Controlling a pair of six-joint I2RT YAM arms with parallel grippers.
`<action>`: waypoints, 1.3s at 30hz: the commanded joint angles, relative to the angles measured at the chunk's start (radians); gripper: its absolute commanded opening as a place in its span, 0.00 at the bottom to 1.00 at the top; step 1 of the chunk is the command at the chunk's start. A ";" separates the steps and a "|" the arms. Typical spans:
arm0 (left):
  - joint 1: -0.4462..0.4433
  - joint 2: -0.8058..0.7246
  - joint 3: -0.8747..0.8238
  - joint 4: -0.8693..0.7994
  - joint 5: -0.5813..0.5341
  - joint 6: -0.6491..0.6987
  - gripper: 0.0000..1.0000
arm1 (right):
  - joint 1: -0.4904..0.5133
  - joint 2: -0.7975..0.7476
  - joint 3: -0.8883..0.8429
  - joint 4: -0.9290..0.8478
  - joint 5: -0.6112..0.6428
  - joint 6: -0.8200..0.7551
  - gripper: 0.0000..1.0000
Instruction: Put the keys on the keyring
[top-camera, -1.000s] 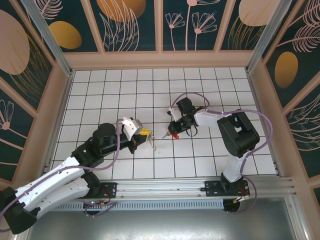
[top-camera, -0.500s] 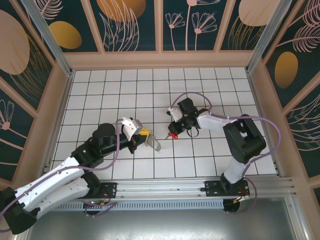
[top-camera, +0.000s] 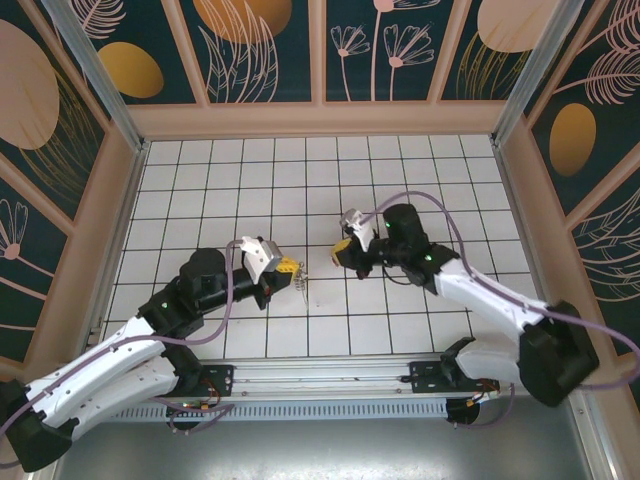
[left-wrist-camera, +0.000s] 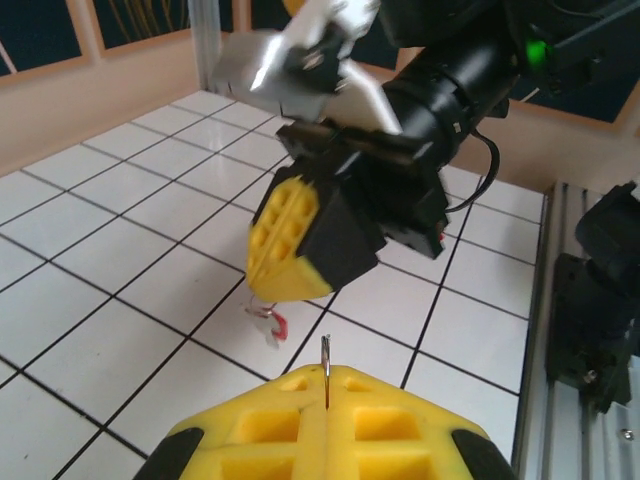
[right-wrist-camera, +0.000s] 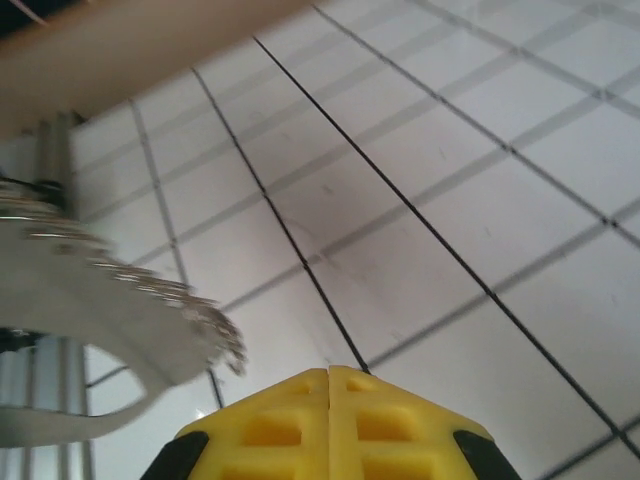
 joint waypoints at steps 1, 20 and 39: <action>-0.004 -0.025 0.032 0.026 0.080 0.034 0.00 | 0.005 -0.140 -0.083 0.285 -0.143 0.026 0.00; -0.004 0.013 0.076 0.076 0.240 0.136 0.00 | 0.027 -0.193 -0.162 0.616 -0.413 0.161 0.00; -0.004 0.034 0.073 0.082 0.290 0.133 0.00 | 0.087 -0.128 -0.124 0.613 -0.411 0.122 0.00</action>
